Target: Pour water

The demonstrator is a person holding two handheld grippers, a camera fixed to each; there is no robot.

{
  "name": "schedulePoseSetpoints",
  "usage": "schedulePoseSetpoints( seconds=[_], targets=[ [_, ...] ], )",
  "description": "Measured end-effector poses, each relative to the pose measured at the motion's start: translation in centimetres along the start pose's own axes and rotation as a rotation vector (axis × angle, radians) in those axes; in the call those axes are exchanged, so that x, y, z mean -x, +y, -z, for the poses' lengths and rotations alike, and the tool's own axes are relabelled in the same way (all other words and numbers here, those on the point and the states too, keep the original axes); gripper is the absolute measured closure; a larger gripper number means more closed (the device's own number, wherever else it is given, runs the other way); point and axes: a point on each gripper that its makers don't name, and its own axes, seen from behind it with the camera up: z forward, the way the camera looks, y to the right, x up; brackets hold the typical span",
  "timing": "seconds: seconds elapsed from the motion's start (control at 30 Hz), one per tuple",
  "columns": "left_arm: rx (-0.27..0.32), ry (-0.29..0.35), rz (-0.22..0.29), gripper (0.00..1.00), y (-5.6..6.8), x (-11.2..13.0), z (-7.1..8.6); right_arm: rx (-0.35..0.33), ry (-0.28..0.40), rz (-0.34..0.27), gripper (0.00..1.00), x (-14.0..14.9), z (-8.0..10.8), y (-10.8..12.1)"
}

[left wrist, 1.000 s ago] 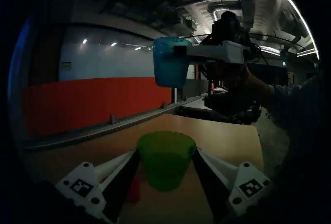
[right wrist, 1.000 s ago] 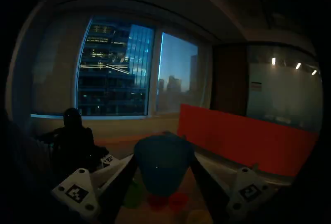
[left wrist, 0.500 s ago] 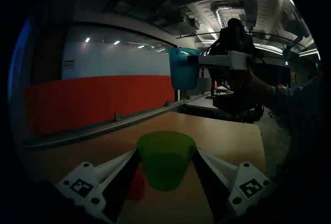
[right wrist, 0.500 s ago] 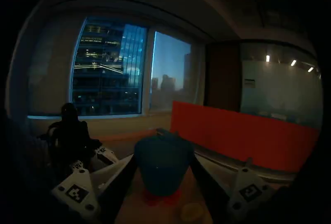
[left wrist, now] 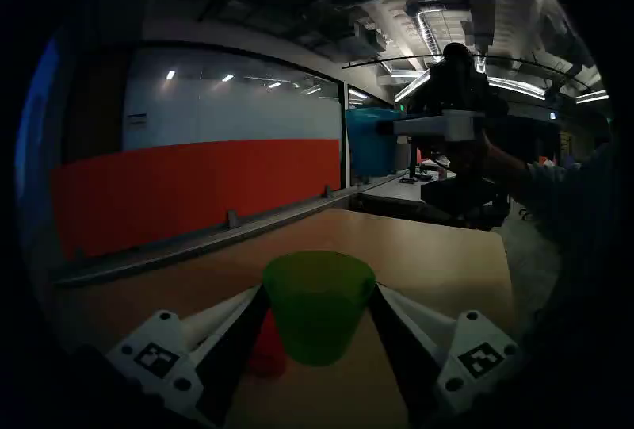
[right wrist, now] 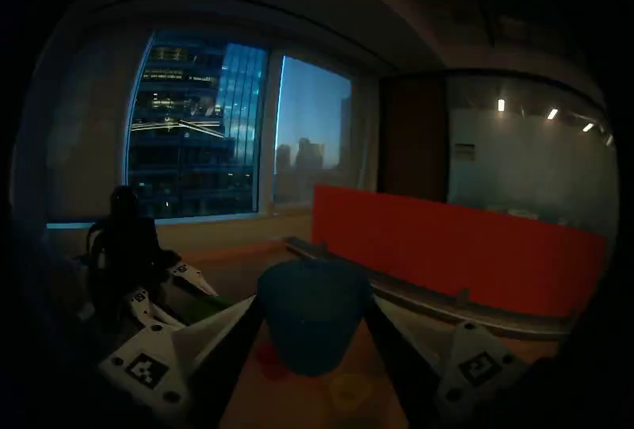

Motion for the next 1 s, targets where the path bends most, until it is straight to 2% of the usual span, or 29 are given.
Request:
schedulePoseSetpoints(
  seconds=[0.5, 1.0],
  targets=[
    [0.006, -0.03, -0.012, 0.14, 0.1, 0.6, -0.2, -0.041, -0.031, 0.028, 0.09, 2.1, 0.7, -0.8],
    [0.0, -0.11, -0.038, 0.14, -0.3, 2.7, 0.2, -0.093, -0.169, 0.031, 0.08, 7.3, 0.8, -1.5]
  ],
)
